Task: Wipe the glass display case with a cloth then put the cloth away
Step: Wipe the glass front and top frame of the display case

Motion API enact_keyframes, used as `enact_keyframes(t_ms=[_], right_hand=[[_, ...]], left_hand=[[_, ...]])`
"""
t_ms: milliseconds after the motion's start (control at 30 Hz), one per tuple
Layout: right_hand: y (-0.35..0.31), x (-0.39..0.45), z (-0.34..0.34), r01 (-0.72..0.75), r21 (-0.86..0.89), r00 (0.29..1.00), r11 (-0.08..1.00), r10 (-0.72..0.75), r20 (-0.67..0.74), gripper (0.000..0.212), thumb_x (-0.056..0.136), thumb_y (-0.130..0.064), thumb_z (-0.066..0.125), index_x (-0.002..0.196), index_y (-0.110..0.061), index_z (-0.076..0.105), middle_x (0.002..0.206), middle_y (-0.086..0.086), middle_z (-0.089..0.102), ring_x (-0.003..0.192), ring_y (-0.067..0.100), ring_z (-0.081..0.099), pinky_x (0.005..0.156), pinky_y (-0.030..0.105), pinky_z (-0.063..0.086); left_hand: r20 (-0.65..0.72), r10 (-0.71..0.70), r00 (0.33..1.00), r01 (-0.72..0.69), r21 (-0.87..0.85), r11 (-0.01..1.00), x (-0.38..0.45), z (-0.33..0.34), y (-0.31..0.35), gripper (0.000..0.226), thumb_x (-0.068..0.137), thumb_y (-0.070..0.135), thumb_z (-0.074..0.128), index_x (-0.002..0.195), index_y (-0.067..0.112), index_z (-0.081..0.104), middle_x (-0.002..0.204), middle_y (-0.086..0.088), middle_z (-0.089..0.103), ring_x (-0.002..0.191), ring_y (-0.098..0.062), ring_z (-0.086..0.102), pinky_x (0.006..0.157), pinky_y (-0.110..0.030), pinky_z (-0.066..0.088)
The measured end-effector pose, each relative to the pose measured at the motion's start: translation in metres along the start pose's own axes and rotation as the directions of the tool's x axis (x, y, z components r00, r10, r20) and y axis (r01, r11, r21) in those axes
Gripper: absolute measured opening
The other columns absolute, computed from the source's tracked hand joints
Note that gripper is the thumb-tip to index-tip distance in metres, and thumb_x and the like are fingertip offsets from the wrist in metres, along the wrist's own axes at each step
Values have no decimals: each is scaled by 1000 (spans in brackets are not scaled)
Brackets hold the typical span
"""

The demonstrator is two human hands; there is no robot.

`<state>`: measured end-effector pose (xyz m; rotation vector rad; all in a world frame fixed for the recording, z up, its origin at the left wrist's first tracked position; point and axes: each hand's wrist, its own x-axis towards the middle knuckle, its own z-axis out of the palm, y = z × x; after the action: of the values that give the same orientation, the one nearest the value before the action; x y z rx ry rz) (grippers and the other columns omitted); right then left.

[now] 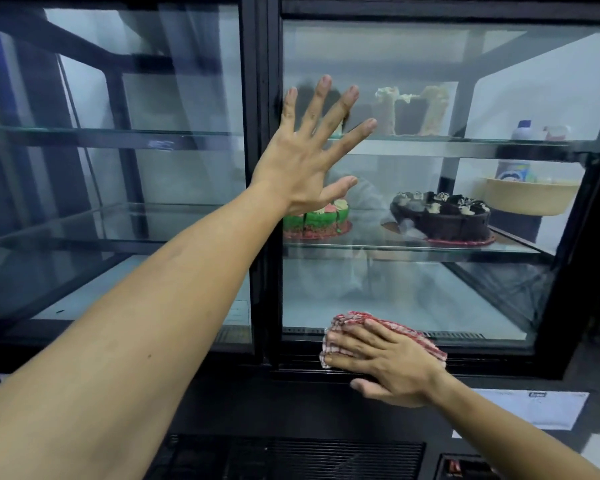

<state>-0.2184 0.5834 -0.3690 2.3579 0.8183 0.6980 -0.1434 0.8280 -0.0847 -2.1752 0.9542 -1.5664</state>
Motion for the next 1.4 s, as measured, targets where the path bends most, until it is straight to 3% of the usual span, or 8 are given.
enact_keyframes(t_ms=[233,433,700,867,1000,1233,1400], right_hand=[[-41,62,-6,43,3,999,999,-43,-20,62,108,-61,28,165,-40,19,175,-5,7,162,18,-6,129,42,-8],[9,26,-10,169,-62,986,984,-168,19,62,108,-59,31,165,-41,18,174,-8,11,162,16,-1,129,42,-2],[-41,67,-8,79,-11,996,997,-79,-42,56,109,-58,27,162,-41,29,174,-5,12,162,17,3,129,42,-4],[-16,46,-13,106,28,994,994,-106,-25,56,110,-53,29,165,-40,22,174,-10,12,162,13,0,130,39,-2],[18,8,-5,128,-87,991,988,-131,-28,62,107,-47,39,165,-39,20,174,-12,12,161,14,6,129,40,4],[-34,78,-5,110,-87,990,990,-117,-73,54,110,-50,32,162,-37,25,174,-10,10,162,14,-1,131,40,-5],[-1,34,-7,107,-76,992,991,-112,-55,55,110,-48,33,164,-39,24,174,-11,9,162,14,1,130,40,0]], left_hand=[[12,-8,1000,8,17,1000,-1,-2,2,81,100,75,7,166,32,-9,174,-15,-9,158,-46,-5,123,-72,6],[-11,-21,1000,22,9,1000,-2,2,2,81,100,75,7,166,32,-10,174,-15,-9,158,-46,-5,123,-71,7],[-9,-42,999,42,14,999,-3,1,6,79,100,74,5,166,33,-9,174,-14,-8,158,-46,-5,123,-70,8],[-5,-38,999,38,14,999,-1,1,5,80,100,76,4,166,32,-10,174,-14,-8,158,-46,-4,123,-70,9],[-13,-42,999,43,27,999,-1,3,7,80,100,76,4,165,32,-11,174,-15,-8,158,-46,-4,123,-70,10],[-8,-41,999,42,28,999,-1,5,6,81,100,77,6,166,32,-11,174,-15,-9,158,-46,-5,123,-71,8],[-12,-35,999,35,28,999,-1,4,7,82,99,77,5,165,32,-13,173,-15,-11,158,-46,-6,124,-71,5]])
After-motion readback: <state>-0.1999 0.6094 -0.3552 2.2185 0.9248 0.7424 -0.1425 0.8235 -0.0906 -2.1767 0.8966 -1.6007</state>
